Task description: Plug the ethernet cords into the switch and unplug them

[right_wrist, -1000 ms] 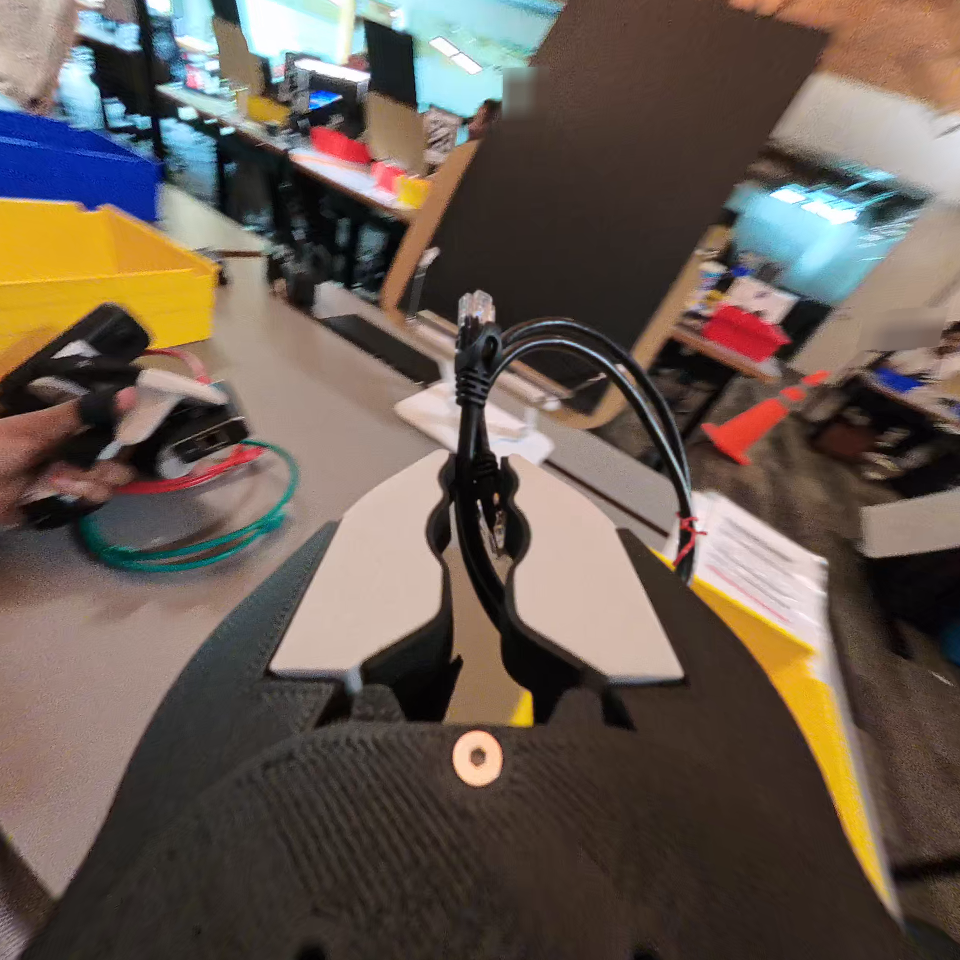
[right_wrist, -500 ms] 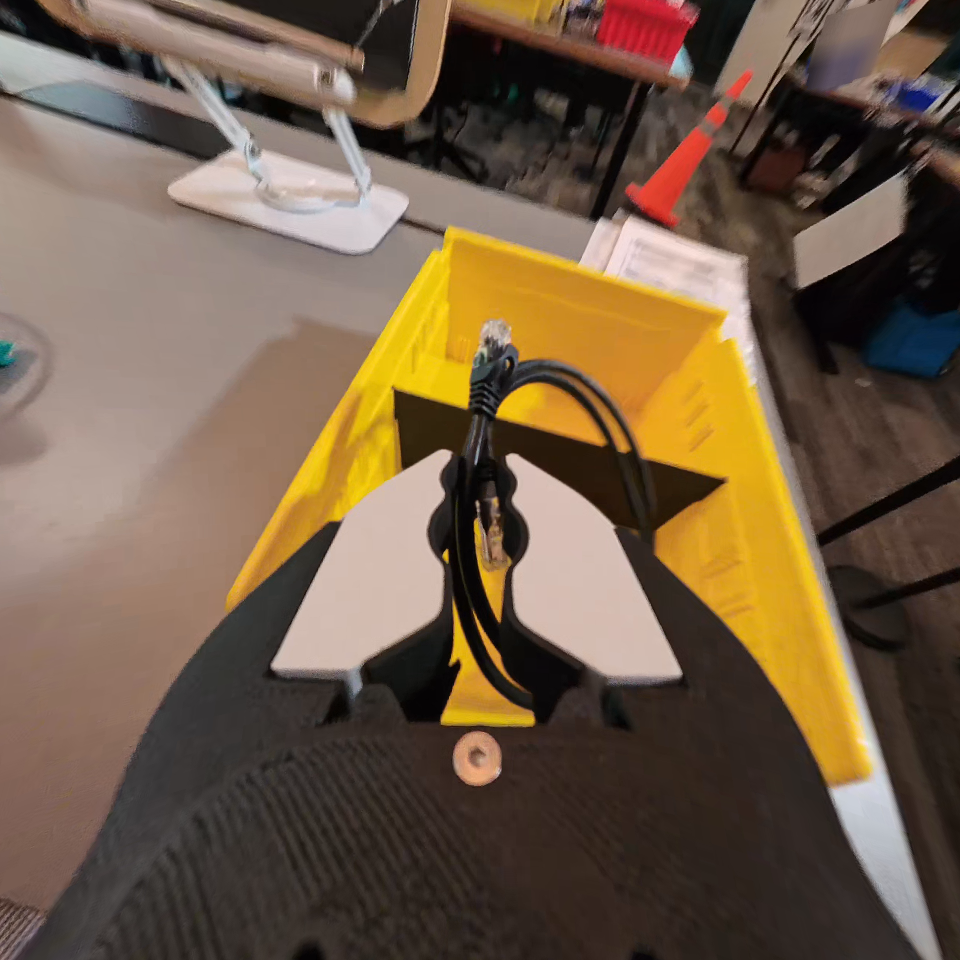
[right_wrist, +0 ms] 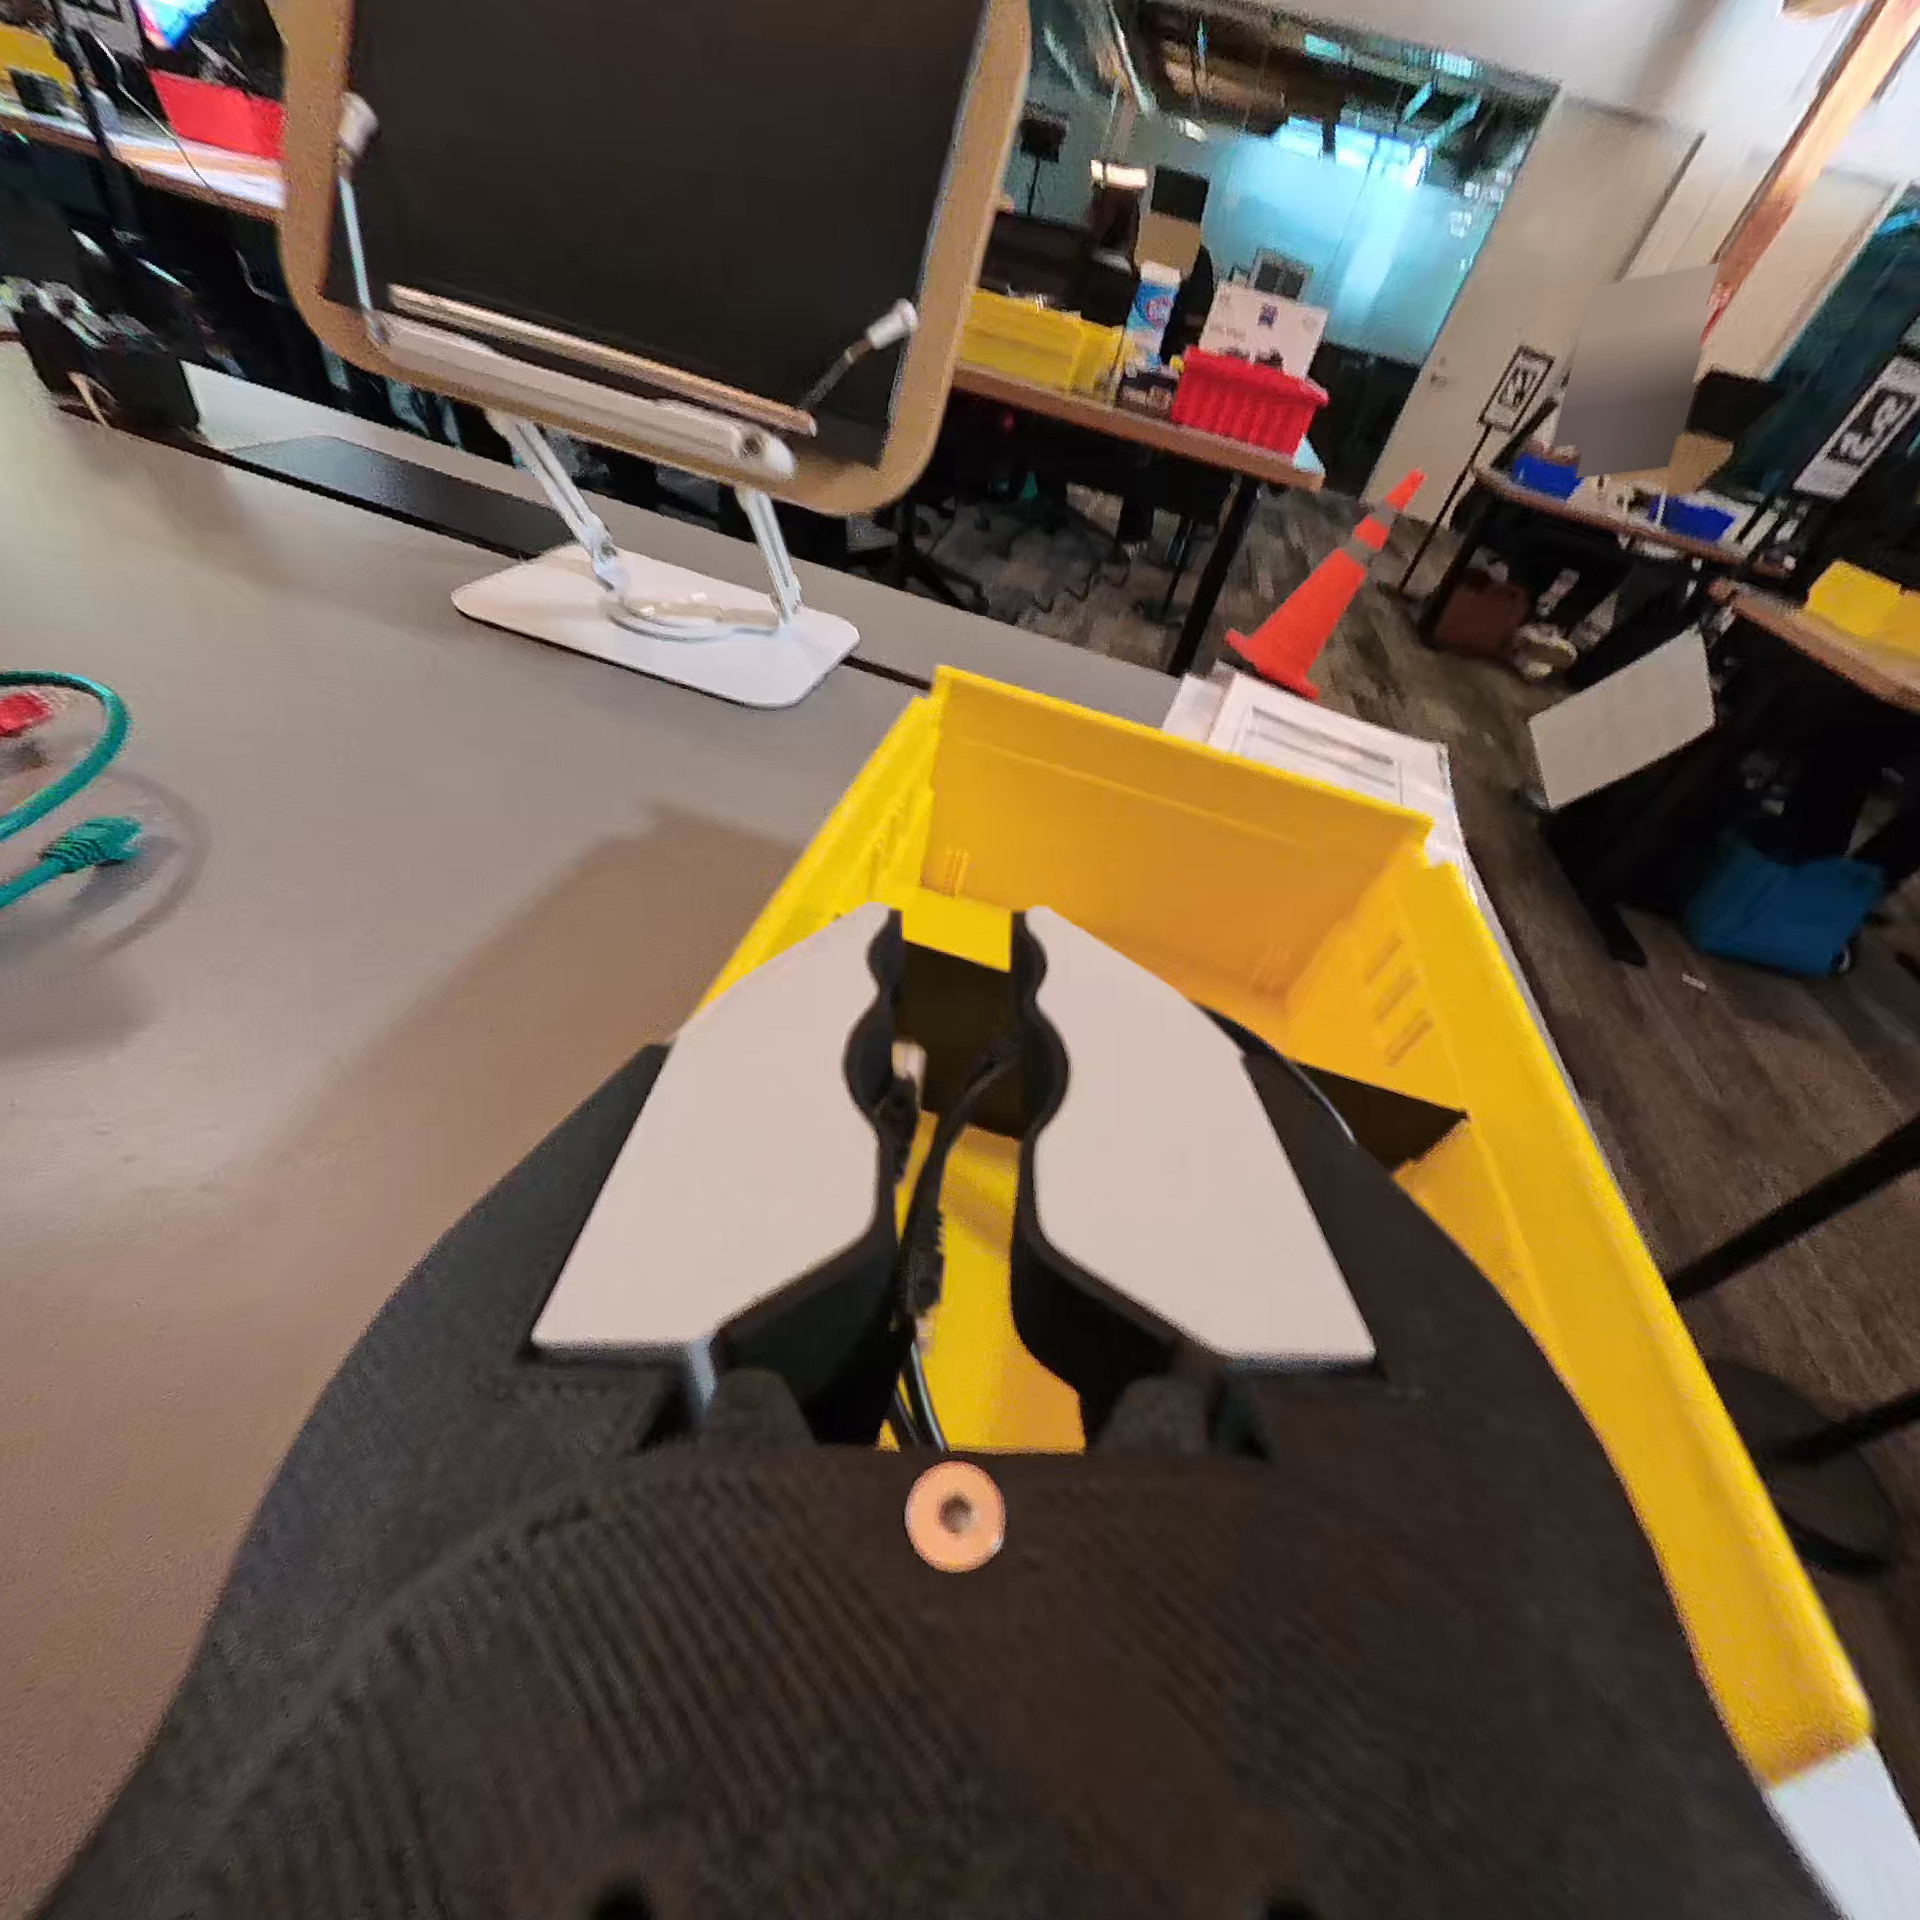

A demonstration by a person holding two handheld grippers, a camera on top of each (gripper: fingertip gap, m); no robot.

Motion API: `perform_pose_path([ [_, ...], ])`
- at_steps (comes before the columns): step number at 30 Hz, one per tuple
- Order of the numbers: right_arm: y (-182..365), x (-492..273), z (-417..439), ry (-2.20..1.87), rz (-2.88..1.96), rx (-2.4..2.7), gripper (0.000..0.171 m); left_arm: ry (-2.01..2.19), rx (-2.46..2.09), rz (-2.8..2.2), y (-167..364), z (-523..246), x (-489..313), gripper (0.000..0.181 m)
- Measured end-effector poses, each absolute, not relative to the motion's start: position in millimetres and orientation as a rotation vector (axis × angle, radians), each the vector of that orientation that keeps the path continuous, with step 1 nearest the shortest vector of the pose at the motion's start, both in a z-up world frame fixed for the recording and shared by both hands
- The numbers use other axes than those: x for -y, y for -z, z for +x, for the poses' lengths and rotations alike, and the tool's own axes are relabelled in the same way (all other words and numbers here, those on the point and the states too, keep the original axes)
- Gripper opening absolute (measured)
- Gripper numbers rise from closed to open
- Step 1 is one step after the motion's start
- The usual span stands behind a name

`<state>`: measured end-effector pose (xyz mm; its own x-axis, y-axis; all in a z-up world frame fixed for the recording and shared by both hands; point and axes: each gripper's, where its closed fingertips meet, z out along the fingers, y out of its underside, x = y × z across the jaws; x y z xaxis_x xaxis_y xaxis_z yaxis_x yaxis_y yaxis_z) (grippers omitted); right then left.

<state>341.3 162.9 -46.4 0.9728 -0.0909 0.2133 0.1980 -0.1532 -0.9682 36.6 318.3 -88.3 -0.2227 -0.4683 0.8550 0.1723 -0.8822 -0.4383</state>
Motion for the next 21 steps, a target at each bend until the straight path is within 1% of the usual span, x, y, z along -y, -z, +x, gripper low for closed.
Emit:
perform_pose_path([
  [4,8.7,-159.5,292.2,0.216,-1.522,0.196,0.019,2.153,-0.417,-1.617,85.4,39.3,-311.1,0.029],
  [7,-9.2,-156.1,236.5,0.133,-1.416,0.31,0.015,2.172,-0.518,-1.603,83.3,46.0,-298.5,0.028],
  [8,-8.4,-156.0,215.4,0.074,-1.404,0.352,0.015,2.178,-0.565,-1.599,82.7,48.9,-292.5,0.024],
  [9,-4.0,-156.4,195.3,0.017,-1.408,0.395,0.015,2.181,-0.619,-1.599,82.5,52.1,-285.8,0.031],
  [12,22.5,-161.4,148.9,-0.078,-1.465,0.508,0.019,2.189,-0.838,-1.608,82.3,63.1,-256.5,0.03],
  [14,44.1,-165.3,127.3,-0.124,-1.515,0.58,0.025,2.182,-1.027,-1.616,83.1,70.1,-230.1,0.03],
  [17,68.6,-169.0,105.6,-0.262,-1.591,0.632,0.055,2.086,-1.299,-1.679,96.9,82.1,-193.2,0.031],
  [19,73.7,-170.1,98.6,-0.395,-1.613,0.594,0.061,2.025,-1.439,-1.72,108.8,88.6,-172.3,0.029],
  [21,74.2,-172.0,97.7,-0.546,-1.635,0.507,0.061,1.989,-1.574,-1.739,117.3,91.0,-151.7,0.031],
])
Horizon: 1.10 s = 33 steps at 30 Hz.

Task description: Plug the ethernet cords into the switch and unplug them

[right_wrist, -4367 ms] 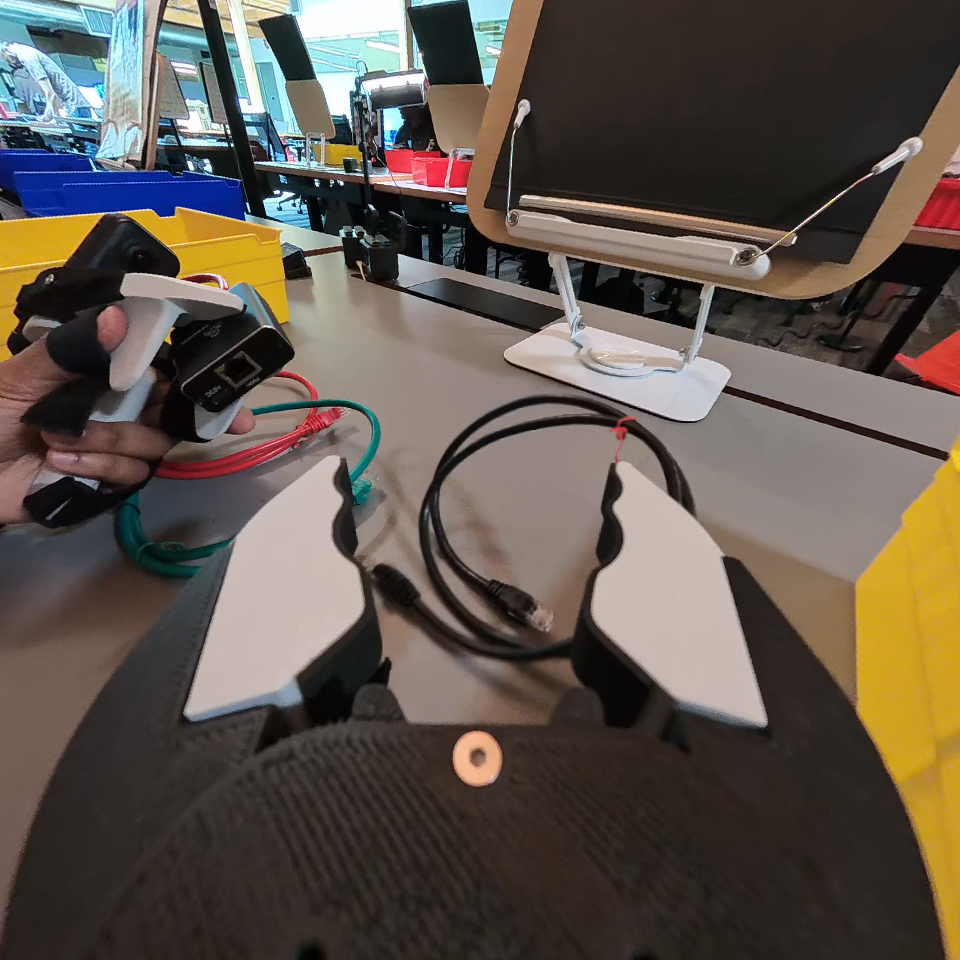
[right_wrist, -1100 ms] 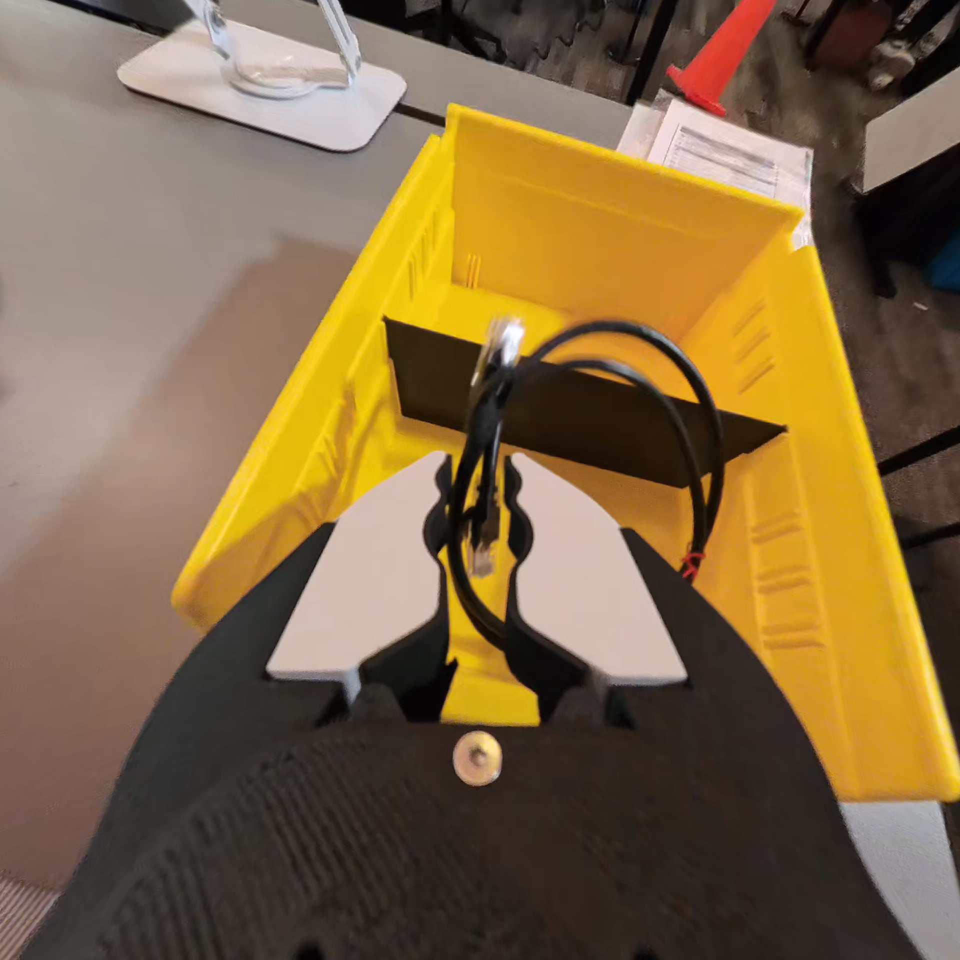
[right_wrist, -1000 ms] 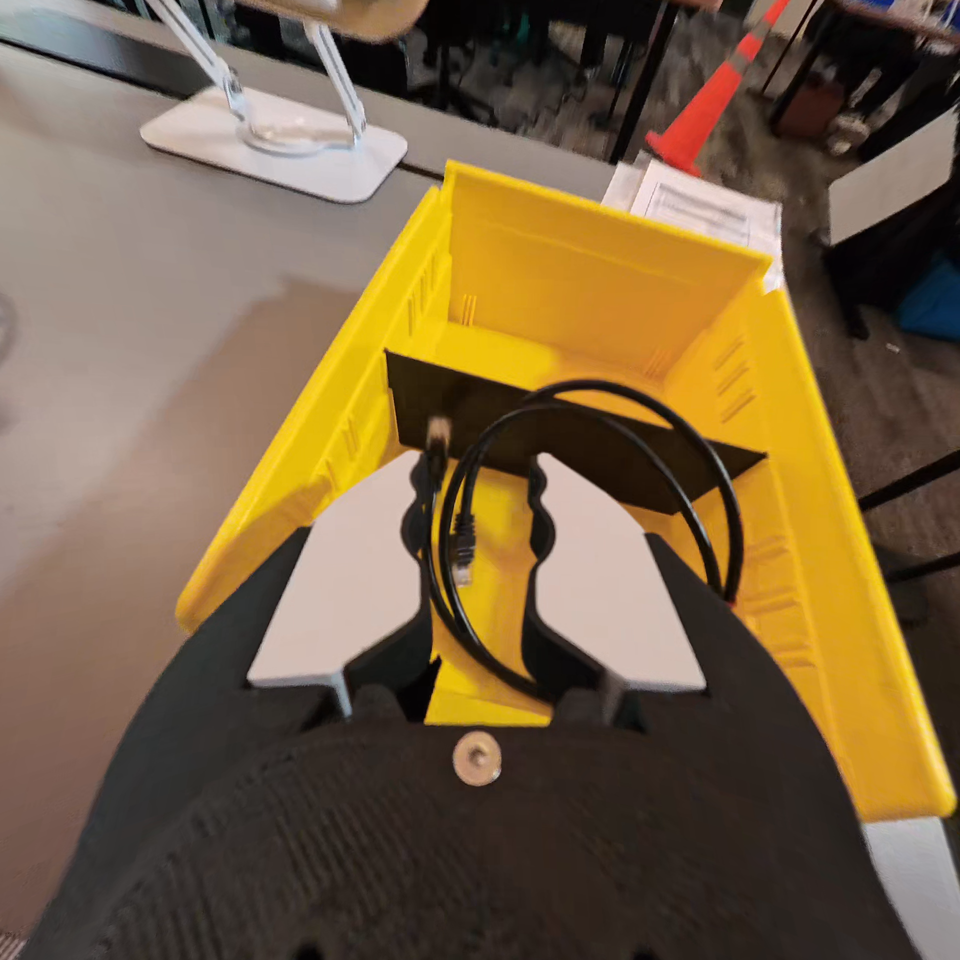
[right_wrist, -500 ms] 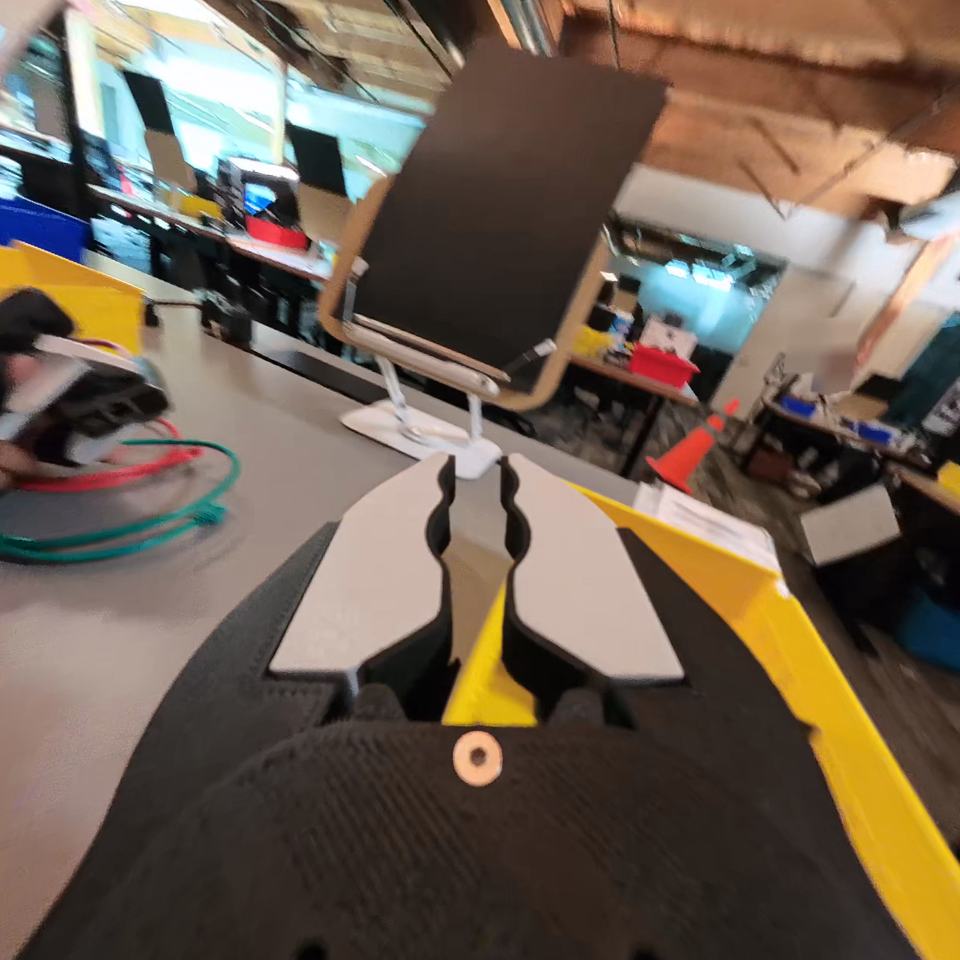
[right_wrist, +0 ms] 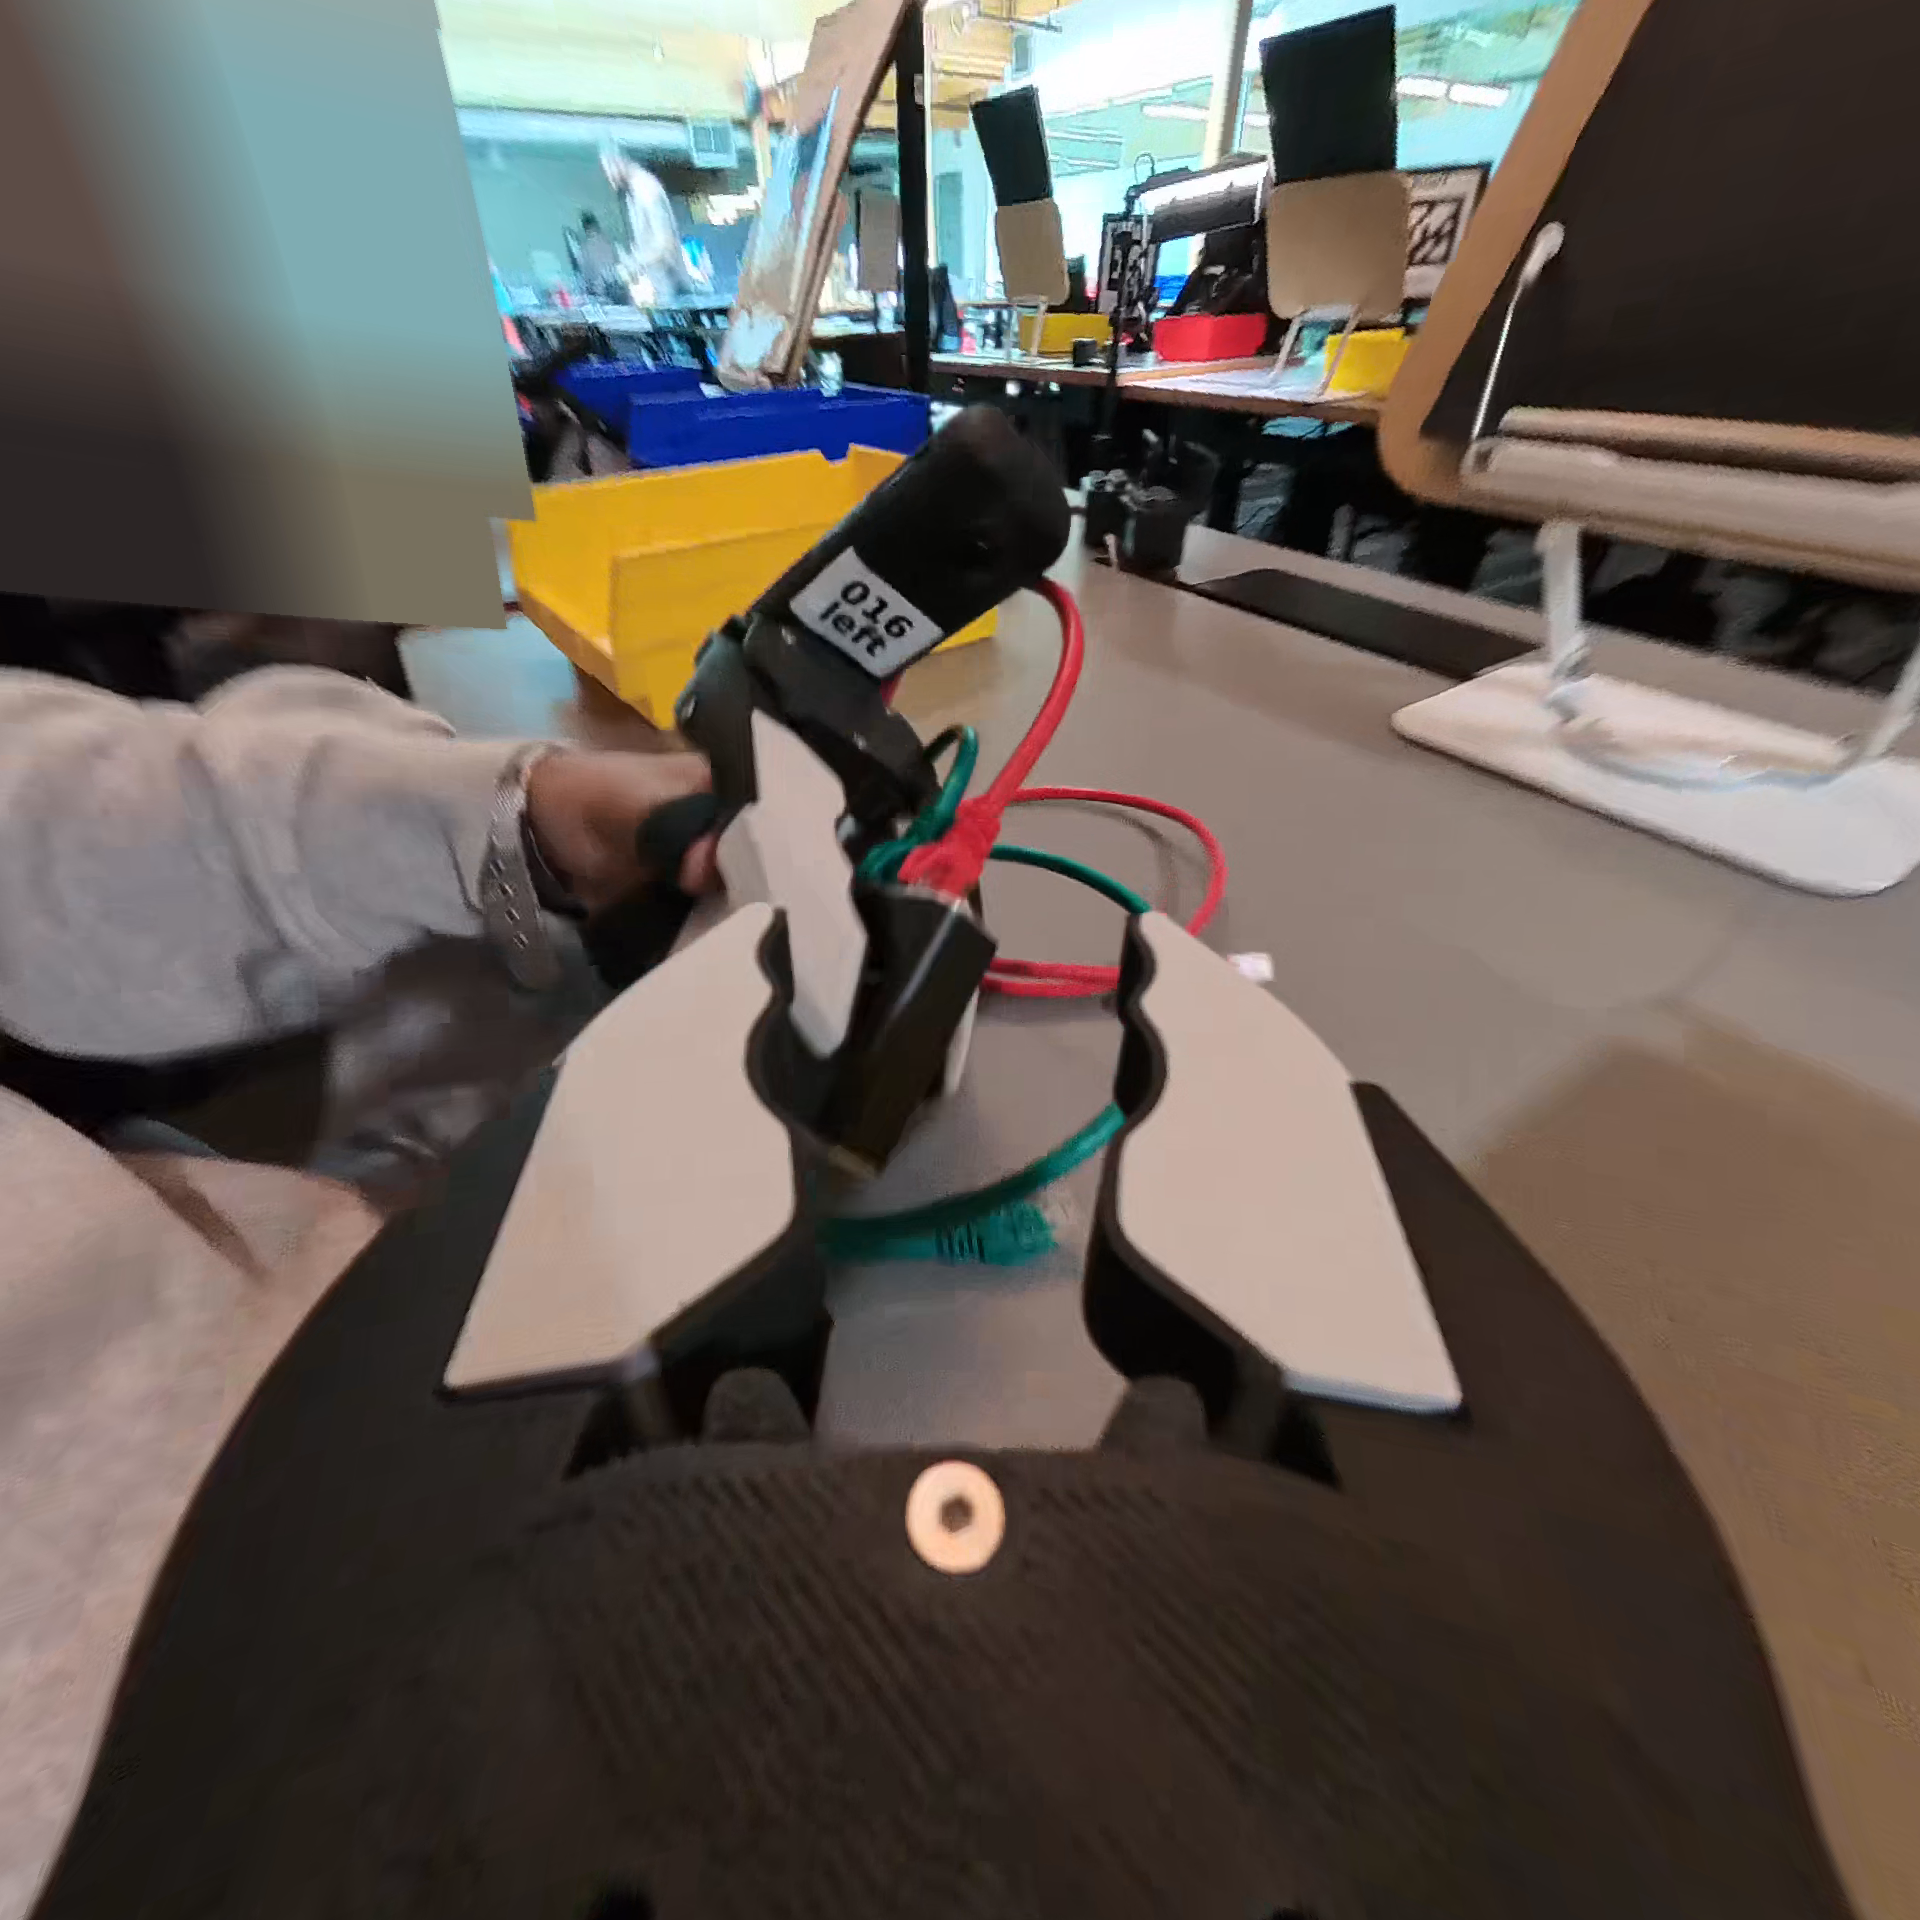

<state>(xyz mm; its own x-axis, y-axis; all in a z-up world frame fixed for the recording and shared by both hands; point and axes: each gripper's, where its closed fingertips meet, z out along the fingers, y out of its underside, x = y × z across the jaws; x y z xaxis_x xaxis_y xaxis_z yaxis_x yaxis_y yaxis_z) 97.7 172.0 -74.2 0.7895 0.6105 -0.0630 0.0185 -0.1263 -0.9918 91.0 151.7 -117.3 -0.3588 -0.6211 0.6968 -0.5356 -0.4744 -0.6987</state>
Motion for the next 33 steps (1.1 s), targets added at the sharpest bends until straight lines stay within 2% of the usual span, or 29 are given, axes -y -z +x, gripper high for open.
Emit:
perform_pose_path([
  [7,93.9,-169.4,84.7,-1.137,-1.795,0.292,0.051,1.888,-1.961,-1.714,136.2,85.4,-98.9,0.033],
  [16,100.8,-167.3,80.5,-1.118,-1.828,0.346,0.039,1.86,-2.096,-1.696,134.4,77.4,-80.5,0.038],
  [19,101.8,-163.6,77.0,-1.135,-1.831,0.384,0.028,1.848,-2.122,-1.715,136.4,76.1,-77.0,0.039],
  [20,102.2,-161.6,76.1,-1.131,-1.834,0.41,0.022,1.832,-2.14,-1.718,138.4,74.8,-75.9,0.044],
  [21,101.7,-159.9,75.9,-1.12,-1.834,0.433,0.01,1.82,-2.16,-1.707,139.3,73.4,-74.7,0.048],
  [28,89.7,-171.2,99.2,-1.005,-1.78,0.326,0.007,1.698,-1.988,-1.624,130.3,90.7,-91.0,0.086],
  [33,78.8,-184.4,138.3,-0.979,-1.693,0.086,0.005,1.771,-1.5,-1.379,75.1,102.3,-138.9,0.09],
])
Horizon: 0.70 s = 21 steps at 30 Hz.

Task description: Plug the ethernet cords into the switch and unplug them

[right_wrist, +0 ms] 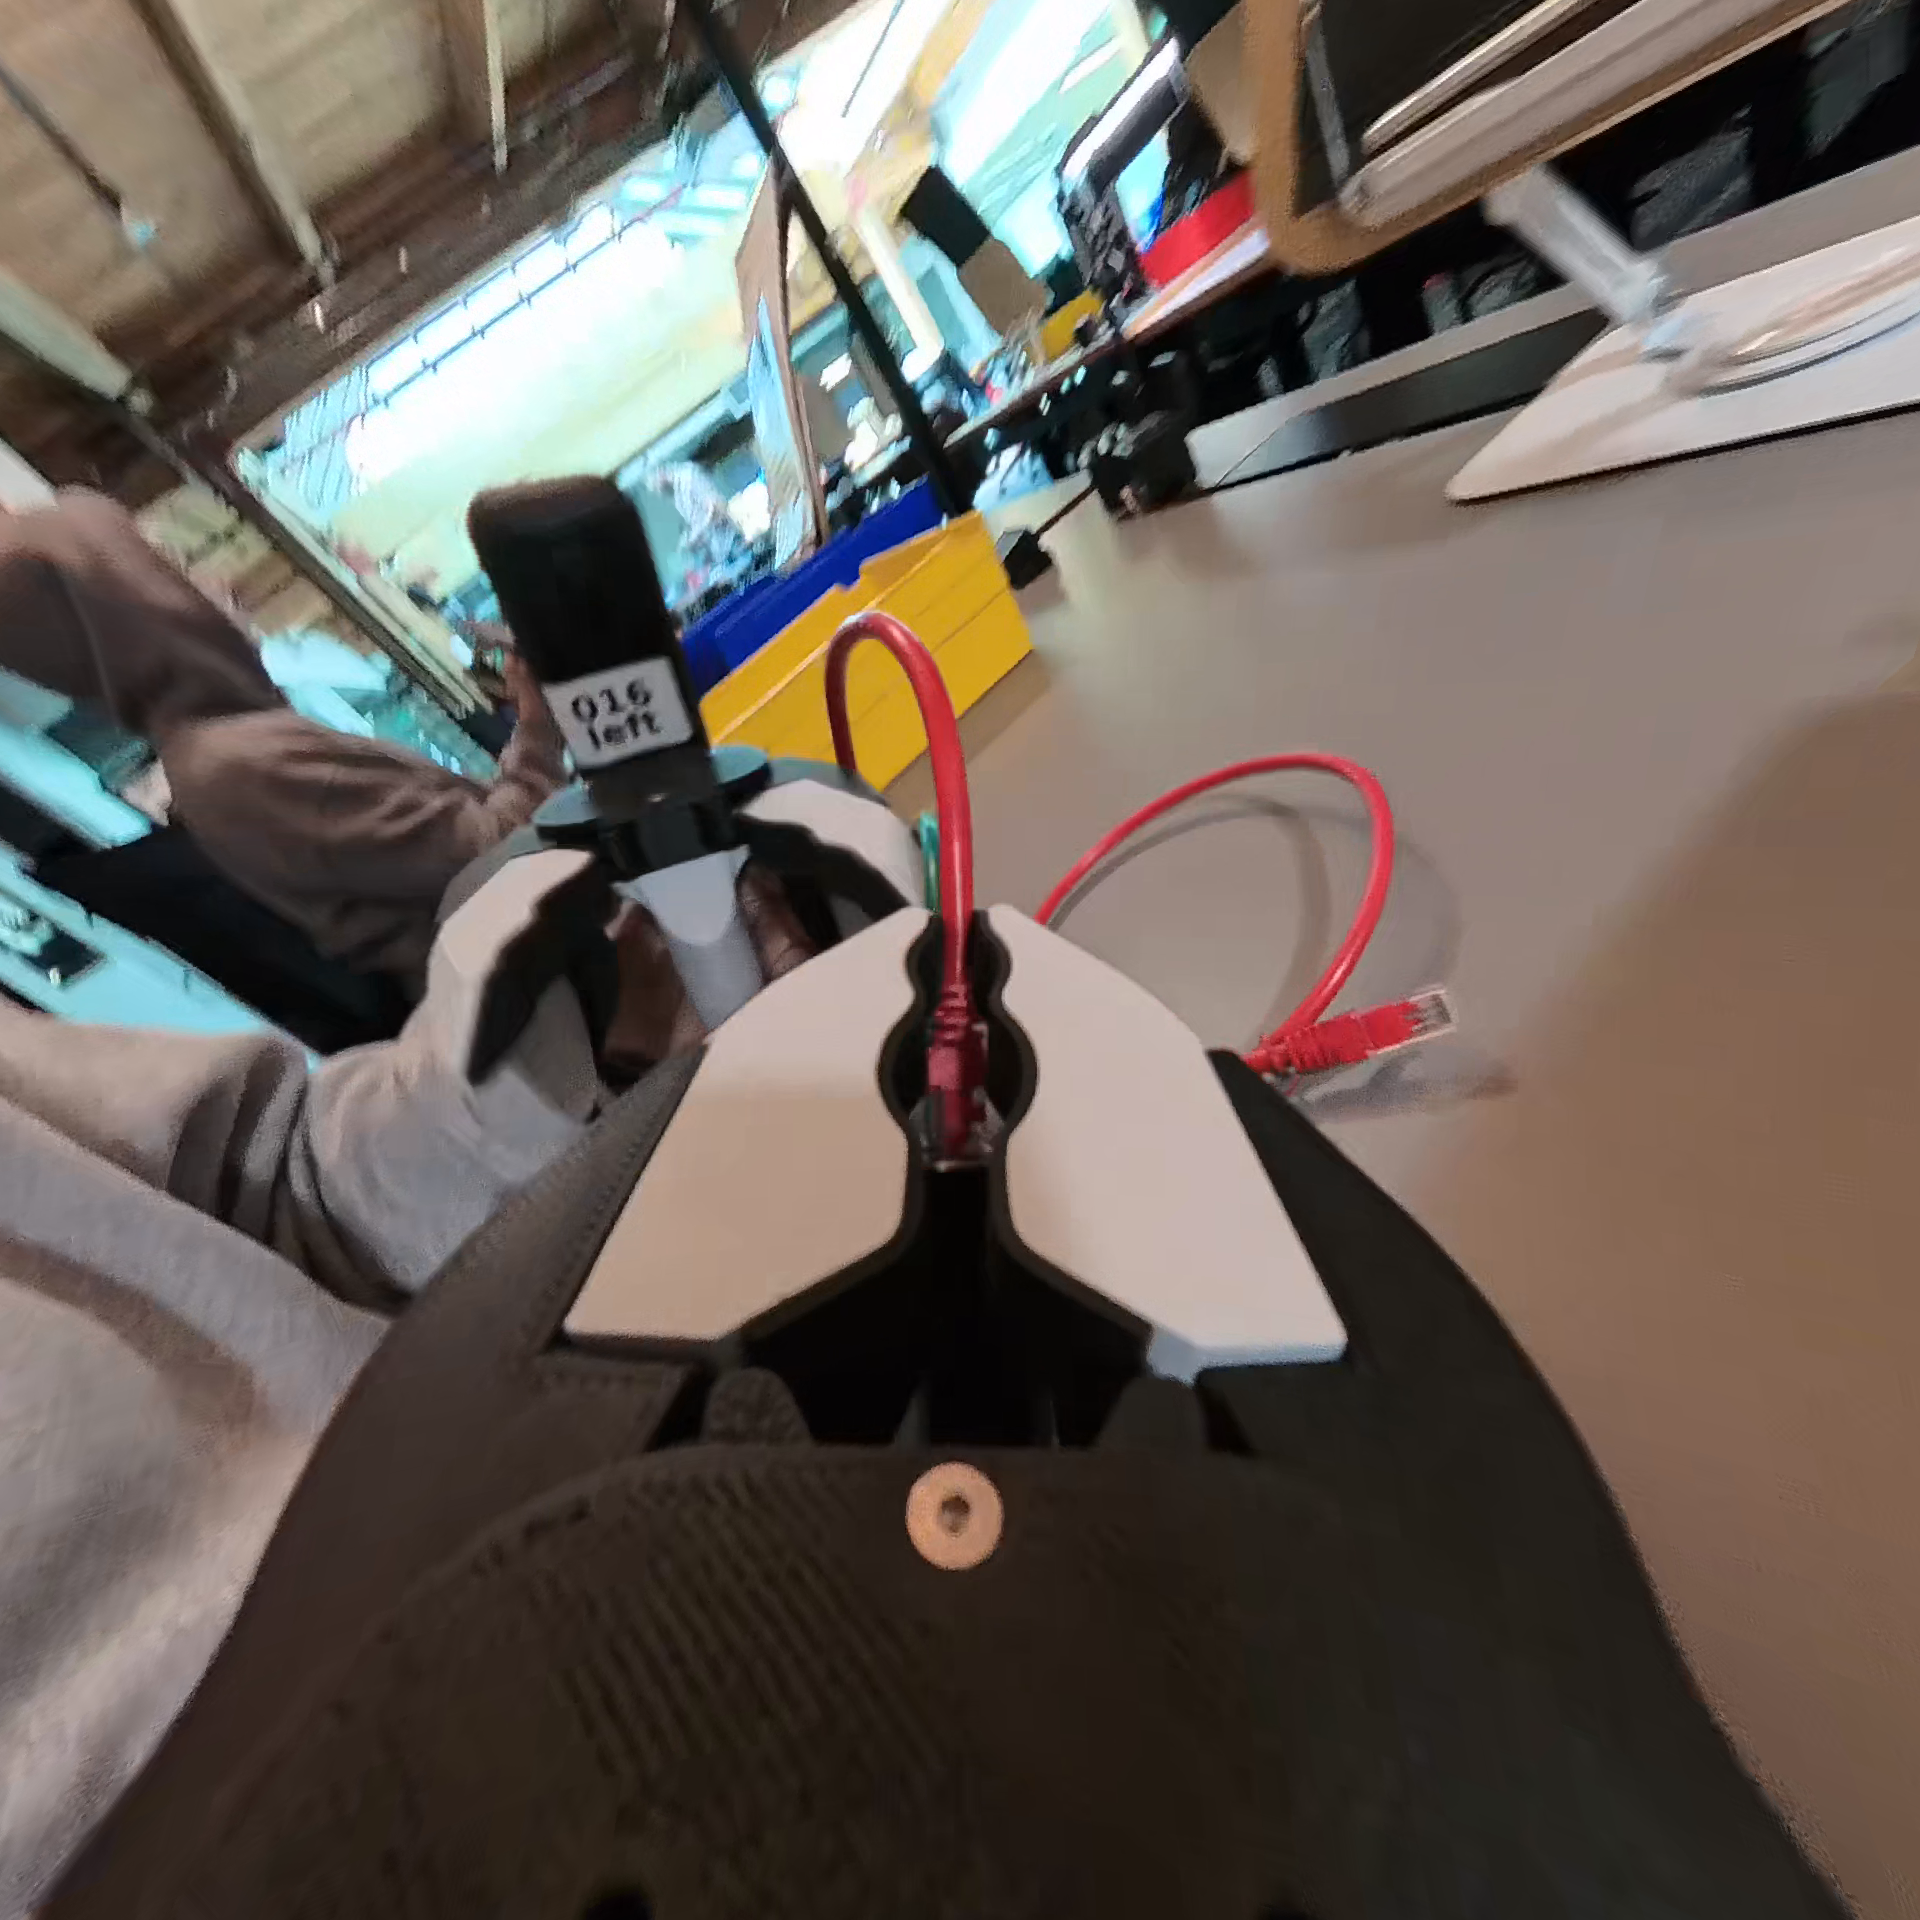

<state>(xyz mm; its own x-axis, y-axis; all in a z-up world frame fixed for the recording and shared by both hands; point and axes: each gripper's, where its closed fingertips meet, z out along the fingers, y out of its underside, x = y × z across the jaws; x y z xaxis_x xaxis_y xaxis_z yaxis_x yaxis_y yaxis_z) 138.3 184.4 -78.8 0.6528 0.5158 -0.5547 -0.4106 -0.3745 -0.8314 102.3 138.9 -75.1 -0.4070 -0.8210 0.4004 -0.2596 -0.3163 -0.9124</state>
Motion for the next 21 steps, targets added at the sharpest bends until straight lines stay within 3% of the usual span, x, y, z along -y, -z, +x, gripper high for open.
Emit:
perform_pose_path([
  [6,79.3,-189.1,156.6,-1.104,-1.634,-0.096,0.005,2.058,-1.123,-1.088,10.4,73.1,-161.7,0.07],
  [15,82.5,-190.0,159.9,-1.051,-1.657,-0.103,0.005,2.149,-0.845,-0.847,-48.3,42.1,-163.6,0.086],
  [18,84.3,-189.9,157.8,-1.062,-1.666,-0.1,0.005,2.061,-0.698,-0.824,-64.5,23.5,-191.1,0.075],
  [21,80.8,-190.2,159.8,-1.076,-1.637,-0.113,0.005,2.016,-0.893,-0.936,-47.6,28.7,-187.6,0.064],
])
